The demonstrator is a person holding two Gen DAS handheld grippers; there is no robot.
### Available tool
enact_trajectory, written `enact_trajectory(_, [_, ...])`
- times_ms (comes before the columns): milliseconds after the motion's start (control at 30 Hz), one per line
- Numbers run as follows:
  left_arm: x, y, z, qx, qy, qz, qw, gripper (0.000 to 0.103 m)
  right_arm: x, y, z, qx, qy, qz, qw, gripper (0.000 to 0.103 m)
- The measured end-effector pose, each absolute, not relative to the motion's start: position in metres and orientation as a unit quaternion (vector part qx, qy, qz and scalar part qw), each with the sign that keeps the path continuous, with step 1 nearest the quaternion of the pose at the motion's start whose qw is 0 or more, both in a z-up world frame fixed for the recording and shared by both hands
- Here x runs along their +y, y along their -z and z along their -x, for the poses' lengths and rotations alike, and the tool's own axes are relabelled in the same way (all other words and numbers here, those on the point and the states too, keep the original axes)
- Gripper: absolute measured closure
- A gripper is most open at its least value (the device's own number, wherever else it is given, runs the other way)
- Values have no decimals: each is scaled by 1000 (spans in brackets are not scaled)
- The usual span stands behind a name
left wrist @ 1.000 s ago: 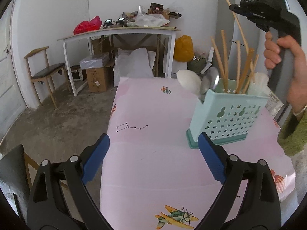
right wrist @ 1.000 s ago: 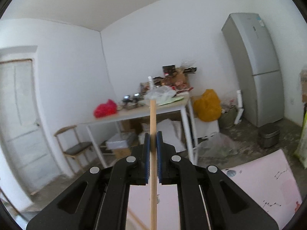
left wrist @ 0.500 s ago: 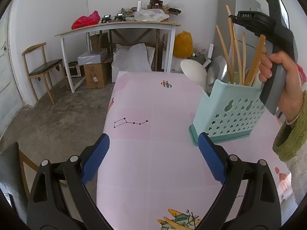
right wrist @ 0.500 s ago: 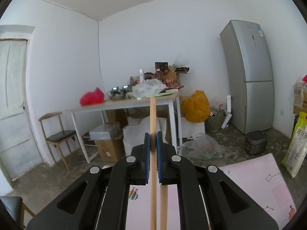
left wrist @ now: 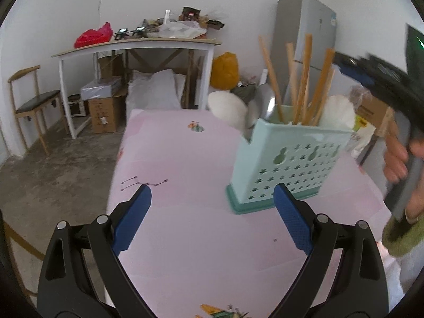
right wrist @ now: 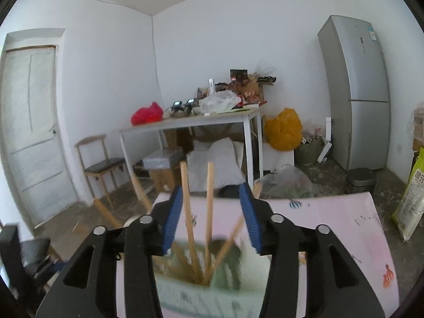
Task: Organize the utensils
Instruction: 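Lower the chopstick into the holder and open the right gripper, then withdraw both open grippers from the green holder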
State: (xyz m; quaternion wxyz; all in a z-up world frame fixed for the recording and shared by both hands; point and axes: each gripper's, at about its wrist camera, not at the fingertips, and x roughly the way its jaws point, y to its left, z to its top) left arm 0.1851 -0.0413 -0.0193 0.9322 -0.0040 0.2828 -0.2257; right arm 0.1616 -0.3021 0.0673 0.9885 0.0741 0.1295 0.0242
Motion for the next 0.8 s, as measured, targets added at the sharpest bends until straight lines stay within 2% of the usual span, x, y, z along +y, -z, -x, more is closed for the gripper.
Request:
enact_trajectory(67, [-46, 17, -184, 272, 244, 7, 931, 14, -316, -68, -133, 118, -35, -94, 988, 48])
enact_trajectory(167, [-54, 14, -186, 260, 267, 13, 928, 14, -344, -60, -108, 110, -40, -151, 981, 42])
enact_trajectory(367, [-85, 15, -201, 267, 310, 19, 912, 14, -420, 9, -134, 194, -102, -363, 906, 41])
enact_trajectory(533, [-107, 20, -216, 283, 338, 31, 897, 14, -431, 56, -162, 210, -162, -463, 846, 41])
enact_trajectory(800, [-120, 27, -229, 293, 350, 38, 889, 14, -402, 69, -163, 209, -193, -466, 838, 40])
